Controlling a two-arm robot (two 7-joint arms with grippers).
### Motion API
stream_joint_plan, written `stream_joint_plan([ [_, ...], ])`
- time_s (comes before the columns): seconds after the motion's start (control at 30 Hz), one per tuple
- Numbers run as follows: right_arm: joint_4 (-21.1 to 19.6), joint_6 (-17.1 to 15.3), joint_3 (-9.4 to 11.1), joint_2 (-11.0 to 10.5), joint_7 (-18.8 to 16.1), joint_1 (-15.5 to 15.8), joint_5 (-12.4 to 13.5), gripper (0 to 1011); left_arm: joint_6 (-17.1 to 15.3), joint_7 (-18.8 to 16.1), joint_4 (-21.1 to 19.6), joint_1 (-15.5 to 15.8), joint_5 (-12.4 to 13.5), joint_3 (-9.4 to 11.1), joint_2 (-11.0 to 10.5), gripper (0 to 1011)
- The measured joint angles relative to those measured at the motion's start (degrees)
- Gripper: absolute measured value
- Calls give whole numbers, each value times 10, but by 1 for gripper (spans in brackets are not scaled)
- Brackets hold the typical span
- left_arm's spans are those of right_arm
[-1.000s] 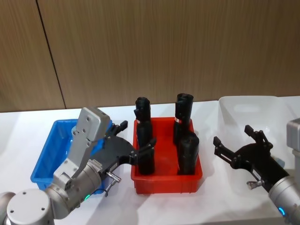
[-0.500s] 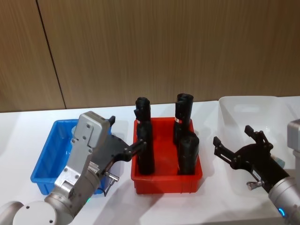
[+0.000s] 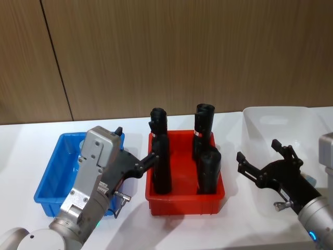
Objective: Pick the cotton swabs from the blue box and place them into the white box.
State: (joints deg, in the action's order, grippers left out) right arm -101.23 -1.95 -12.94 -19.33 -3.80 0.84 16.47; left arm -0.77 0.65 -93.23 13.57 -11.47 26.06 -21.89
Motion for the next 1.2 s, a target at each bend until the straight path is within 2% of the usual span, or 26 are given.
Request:
stream_joint_plan([
  [0.73,5,-8,1,0,-9,-3,-1,1001,0,0,0,0,0,0,0,1004],
  [0.93,12,-19,3,-1,-27,-10,2,1001,0,0,0,0,0,0,0,1004],
  [1.2,28,-42,6,-2,-68,-25,21,1001,0,0,1,0,0,0,0,1004],
])
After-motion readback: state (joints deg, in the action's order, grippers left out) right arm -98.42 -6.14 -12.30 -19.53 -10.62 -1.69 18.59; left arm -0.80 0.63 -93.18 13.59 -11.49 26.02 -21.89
